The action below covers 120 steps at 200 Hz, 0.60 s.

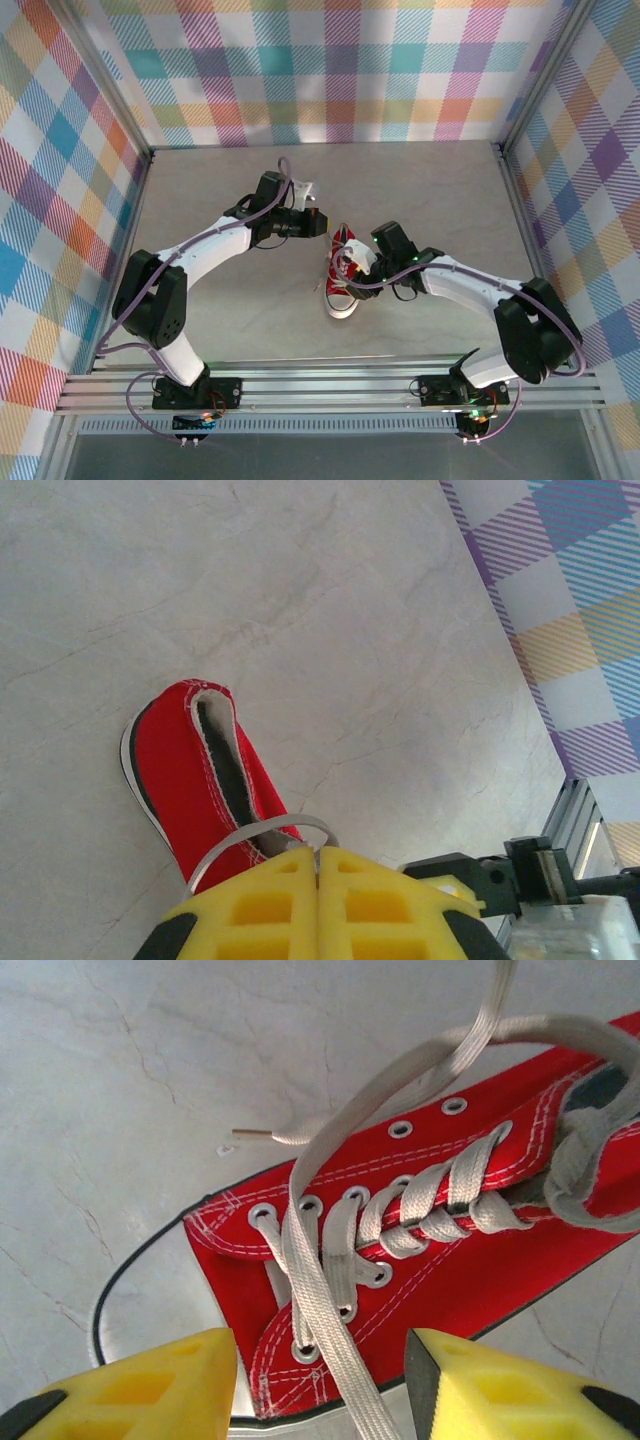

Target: Tie the shoes

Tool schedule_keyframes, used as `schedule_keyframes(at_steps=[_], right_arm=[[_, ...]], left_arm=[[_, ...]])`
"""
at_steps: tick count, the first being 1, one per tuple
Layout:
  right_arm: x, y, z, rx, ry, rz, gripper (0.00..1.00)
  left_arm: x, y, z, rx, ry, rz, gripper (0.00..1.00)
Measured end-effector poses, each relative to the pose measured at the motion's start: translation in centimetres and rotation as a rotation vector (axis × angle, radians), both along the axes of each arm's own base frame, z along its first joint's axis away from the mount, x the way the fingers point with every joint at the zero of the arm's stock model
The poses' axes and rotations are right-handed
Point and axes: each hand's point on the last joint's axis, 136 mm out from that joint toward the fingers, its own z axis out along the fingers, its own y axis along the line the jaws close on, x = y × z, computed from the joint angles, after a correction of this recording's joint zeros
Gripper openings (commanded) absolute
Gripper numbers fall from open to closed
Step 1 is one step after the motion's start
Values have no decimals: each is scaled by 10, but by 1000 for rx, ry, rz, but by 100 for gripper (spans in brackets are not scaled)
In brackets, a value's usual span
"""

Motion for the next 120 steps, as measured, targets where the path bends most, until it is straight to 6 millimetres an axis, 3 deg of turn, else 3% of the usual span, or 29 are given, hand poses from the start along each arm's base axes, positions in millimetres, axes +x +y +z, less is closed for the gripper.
schedule_keyframes(at_steps=[87, 120], right_arm=[[6, 14, -20, -100, 76, 60, 39], [0, 12, -26, -129, 103, 74, 16]], left_arm=[[0, 1, 3, -13, 8, -5, 0], [2, 3, 3, -13, 9, 1, 0]])
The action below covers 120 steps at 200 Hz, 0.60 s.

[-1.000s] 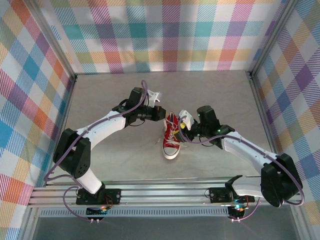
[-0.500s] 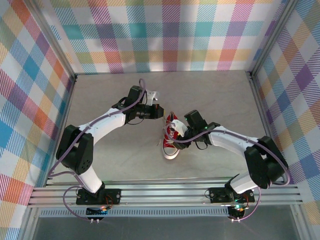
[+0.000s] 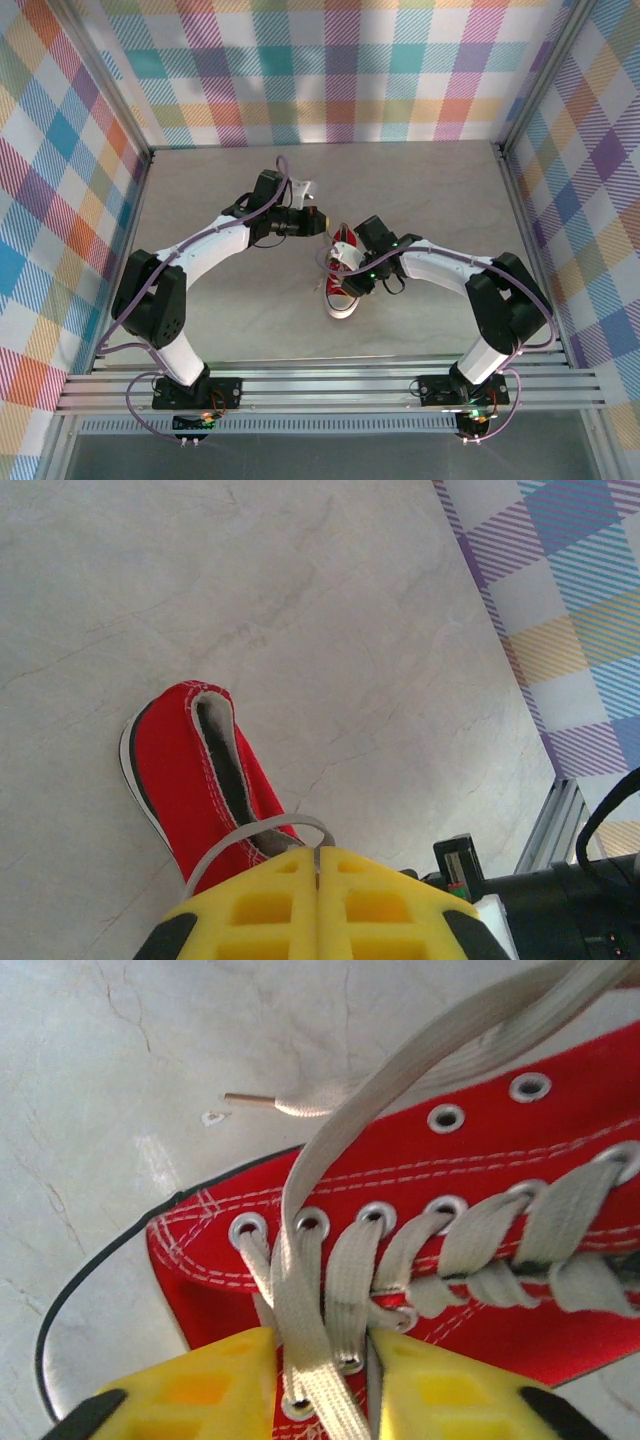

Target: Tie the shoes

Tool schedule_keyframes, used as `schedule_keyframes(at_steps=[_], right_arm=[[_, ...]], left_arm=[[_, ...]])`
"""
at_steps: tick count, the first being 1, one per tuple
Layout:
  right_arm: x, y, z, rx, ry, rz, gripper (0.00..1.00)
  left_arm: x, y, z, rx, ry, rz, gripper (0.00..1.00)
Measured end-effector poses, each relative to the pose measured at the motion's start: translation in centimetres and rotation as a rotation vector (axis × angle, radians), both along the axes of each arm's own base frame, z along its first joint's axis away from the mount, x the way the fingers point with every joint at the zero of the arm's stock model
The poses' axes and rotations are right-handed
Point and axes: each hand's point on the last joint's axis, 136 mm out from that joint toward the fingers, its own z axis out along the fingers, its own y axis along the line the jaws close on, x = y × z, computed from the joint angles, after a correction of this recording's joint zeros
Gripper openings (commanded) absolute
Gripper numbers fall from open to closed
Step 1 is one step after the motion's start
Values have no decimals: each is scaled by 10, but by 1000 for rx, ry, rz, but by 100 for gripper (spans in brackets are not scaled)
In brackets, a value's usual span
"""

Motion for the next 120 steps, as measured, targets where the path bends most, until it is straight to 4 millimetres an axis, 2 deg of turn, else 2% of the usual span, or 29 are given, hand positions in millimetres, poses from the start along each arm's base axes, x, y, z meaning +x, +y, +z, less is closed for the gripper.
schedule_keyframes(at_steps=[15, 27, 50, 91, 120], right_arm=[[-1, -1, -1, -7, 3, 3, 7], [-2, -1, 0, -7, 5, 0, 3], [-4, -3, 13, 14, -21, -3, 1], [-5, -5, 52, 81, -109, -8, 0], [-8, -9, 58, 90, -115, -39, 0]], left_arm=[[1, 1, 0, 0, 0, 1, 0], [1, 1, 0, 0, 0, 3, 0], [1, 2, -1, 2, 3, 5, 0], [1, 3, -1, 4, 6, 6, 0], [1, 3, -1, 5, 5, 6, 0]])
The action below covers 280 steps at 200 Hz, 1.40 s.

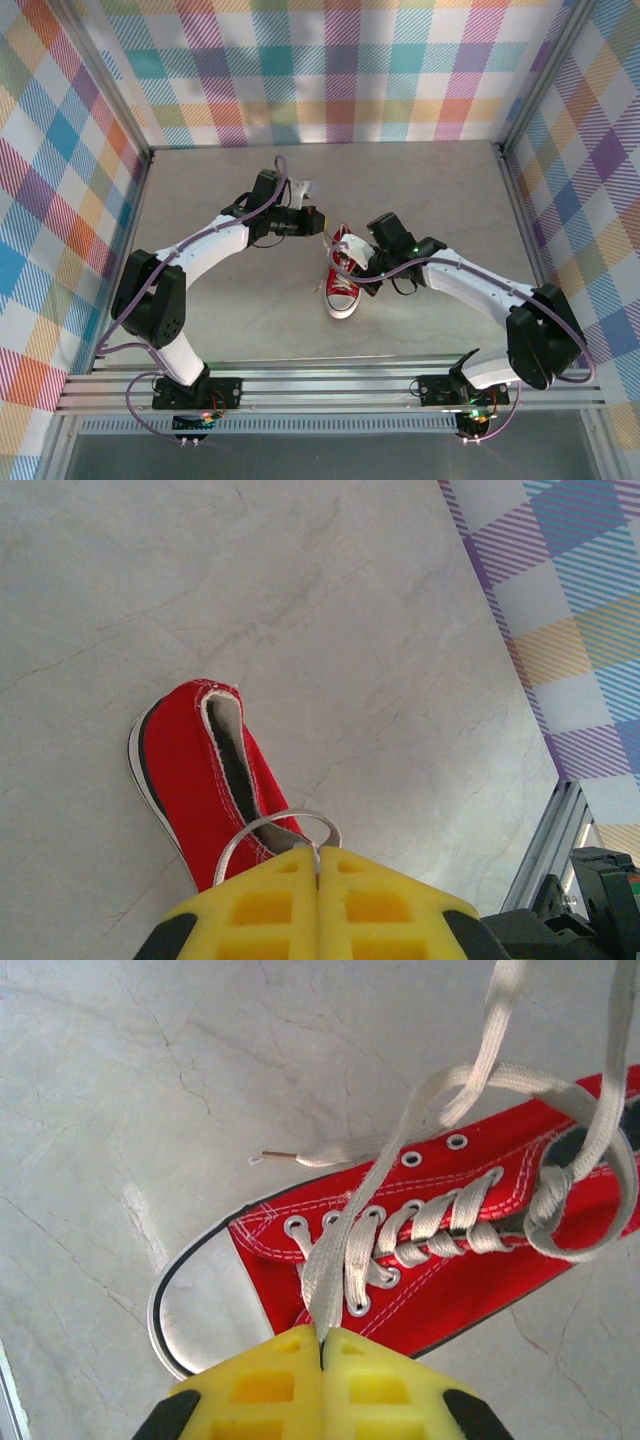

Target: Tie the shoes

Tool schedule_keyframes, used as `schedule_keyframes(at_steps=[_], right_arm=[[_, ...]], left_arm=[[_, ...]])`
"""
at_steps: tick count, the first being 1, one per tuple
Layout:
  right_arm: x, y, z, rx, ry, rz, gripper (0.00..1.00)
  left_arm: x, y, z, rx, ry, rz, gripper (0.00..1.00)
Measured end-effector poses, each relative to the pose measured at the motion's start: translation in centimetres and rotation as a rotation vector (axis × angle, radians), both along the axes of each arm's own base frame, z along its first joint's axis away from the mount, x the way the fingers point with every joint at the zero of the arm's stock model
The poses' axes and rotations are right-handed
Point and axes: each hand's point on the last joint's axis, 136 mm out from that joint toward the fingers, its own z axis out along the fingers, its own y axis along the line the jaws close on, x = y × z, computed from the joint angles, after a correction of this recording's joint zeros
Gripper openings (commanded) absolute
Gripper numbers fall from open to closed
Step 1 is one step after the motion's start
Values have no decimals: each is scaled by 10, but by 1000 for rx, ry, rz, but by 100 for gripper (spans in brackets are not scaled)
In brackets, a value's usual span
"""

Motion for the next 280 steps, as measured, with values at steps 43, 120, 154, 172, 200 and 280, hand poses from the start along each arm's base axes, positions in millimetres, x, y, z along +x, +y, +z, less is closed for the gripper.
schedule_keyframes(at_steps=[43, 120, 154, 172, 200, 280], right_arm=[[7, -20, -10, -61, 50, -157, 0], [28, -57, -7, -71, 91, -417, 0], [31, -69, -8, -82, 111, -490, 0], [32, -73, -5, -71, 119, -514, 0], [31, -69, 0, -35, 132, -505, 0], [23, -57, 3, 17, 179, -453, 0]], left_arm=[[-1, 2, -3, 15, 0, -4, 0], [-7, 5, -17, 40, 16, -13, 0], [-8, 8, -23, 59, 13, -12, 0], [-9, 9, -26, 67, 13, -12, 0], [-15, 12, -38, 82, 31, -18, 4], [-33, 29, -50, 154, -30, -49, 44]])
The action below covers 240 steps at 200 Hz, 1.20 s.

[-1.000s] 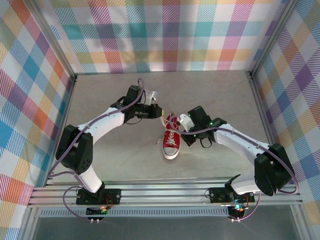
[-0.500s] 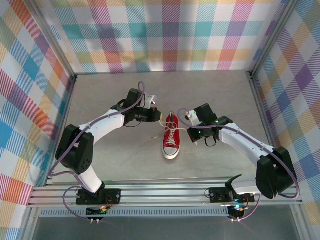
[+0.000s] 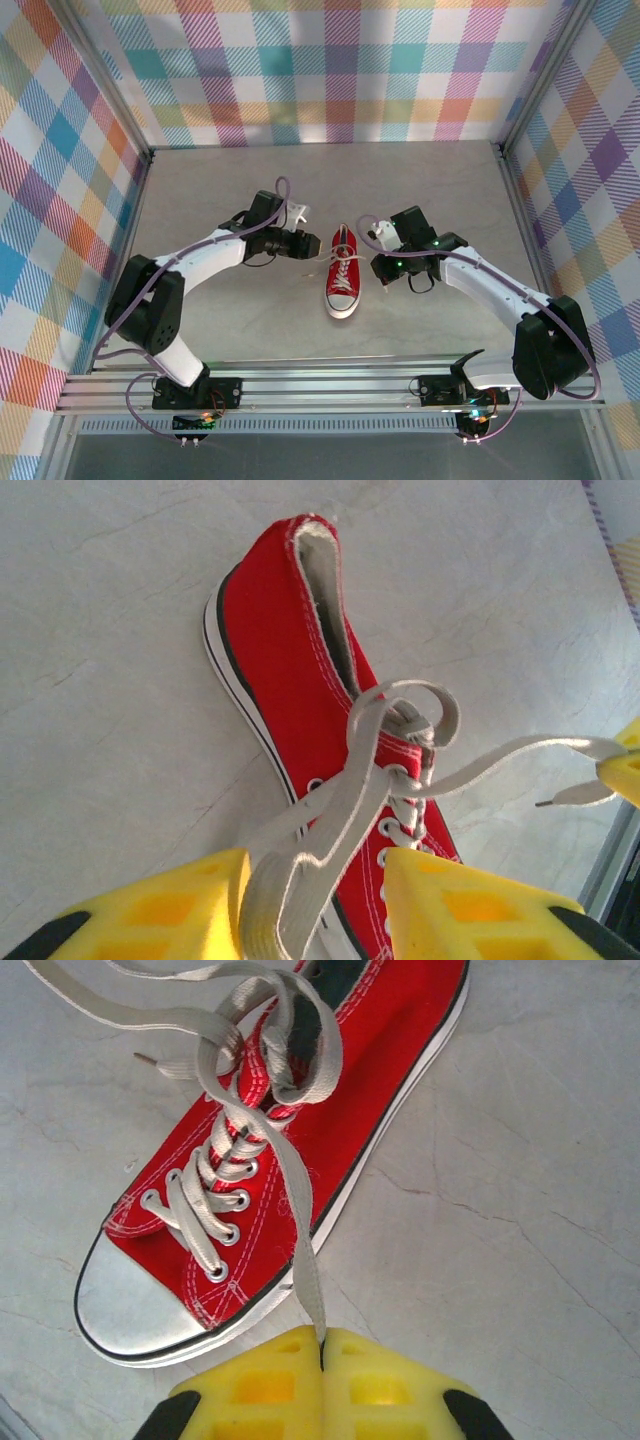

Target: Tie the shoes

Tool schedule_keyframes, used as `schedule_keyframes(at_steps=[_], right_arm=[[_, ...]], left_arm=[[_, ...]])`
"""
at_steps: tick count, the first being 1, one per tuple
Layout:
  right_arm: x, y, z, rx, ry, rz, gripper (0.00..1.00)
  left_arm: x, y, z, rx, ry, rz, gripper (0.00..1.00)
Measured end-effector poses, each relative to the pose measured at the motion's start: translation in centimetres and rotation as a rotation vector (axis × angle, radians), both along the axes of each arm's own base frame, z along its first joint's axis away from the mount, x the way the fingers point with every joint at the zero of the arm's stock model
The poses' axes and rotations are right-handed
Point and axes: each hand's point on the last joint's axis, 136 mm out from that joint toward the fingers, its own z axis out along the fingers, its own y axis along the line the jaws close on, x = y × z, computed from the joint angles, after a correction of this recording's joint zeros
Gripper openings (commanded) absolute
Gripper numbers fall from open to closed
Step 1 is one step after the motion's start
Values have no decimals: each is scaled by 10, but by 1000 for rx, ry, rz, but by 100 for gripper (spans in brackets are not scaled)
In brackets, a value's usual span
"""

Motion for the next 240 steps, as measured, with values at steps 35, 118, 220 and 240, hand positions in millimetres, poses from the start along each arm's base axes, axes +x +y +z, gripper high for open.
schedule_keyframes(at_steps=[35, 118, 220, 240], right_arm=[[-3, 4, 1, 20, 11, 18, 0], [-6, 9, 1, 46, 27, 35, 0], [-6, 14, -1, 69, 44, 46, 0], [-6, 14, -1, 68, 45, 46, 0]], left_arm=[[-2, 7, 30, 2, -140, -32, 49], [-22, -37, 39, 16, -482, -431, 43], [-27, -66, -9, 120, -639, -619, 41], [-26, -69, -12, 125, -654, -621, 40]])
